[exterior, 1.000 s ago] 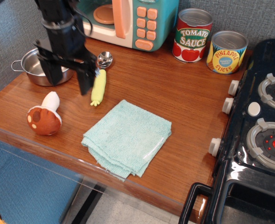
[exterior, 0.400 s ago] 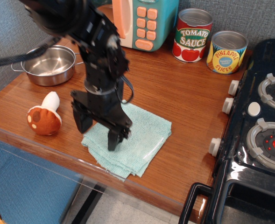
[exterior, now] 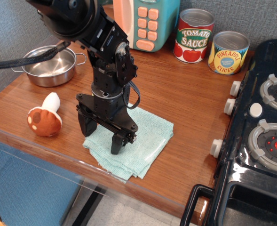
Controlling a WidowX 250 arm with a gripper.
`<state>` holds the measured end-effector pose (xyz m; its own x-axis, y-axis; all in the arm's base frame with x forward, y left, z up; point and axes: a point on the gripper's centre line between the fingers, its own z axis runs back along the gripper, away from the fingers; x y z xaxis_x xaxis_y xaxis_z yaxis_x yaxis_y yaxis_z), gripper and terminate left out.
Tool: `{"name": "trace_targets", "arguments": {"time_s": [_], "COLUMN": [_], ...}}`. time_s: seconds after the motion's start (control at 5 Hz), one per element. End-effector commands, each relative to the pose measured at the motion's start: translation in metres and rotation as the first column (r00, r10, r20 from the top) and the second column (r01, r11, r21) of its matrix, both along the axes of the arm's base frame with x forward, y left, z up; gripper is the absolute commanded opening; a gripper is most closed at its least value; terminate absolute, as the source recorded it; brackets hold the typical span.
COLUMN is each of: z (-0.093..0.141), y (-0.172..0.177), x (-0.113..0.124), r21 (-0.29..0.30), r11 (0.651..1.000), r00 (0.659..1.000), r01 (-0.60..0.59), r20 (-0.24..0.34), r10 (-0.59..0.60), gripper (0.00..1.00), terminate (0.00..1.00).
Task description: Move the blue towel closer to the cans
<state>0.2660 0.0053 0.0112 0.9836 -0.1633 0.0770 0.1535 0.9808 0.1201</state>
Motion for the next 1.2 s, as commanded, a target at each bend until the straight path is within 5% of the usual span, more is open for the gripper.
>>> {"name": "trace_targets", "arguments": {"time_s": [0.0,0.6,1.0], "z": [-0.006,0.002,0.012], "y": [0.007,-0.011,-0.012], "x": [0.047,0.122,0.145], "r21": [-0.006,-0.023,-0.047], "r11": [0.996,0.956,0.919], "r00": [0.996,0.955,0.919], "r01": [-0.09,-0.293,-0.392], "r20": [-0.003,0.044,0.035], "r10": [0.09,0.293,0.393], "gripper": [1.0,1.0,1.0], "terminate": [0.0,0.0,0.0]}}
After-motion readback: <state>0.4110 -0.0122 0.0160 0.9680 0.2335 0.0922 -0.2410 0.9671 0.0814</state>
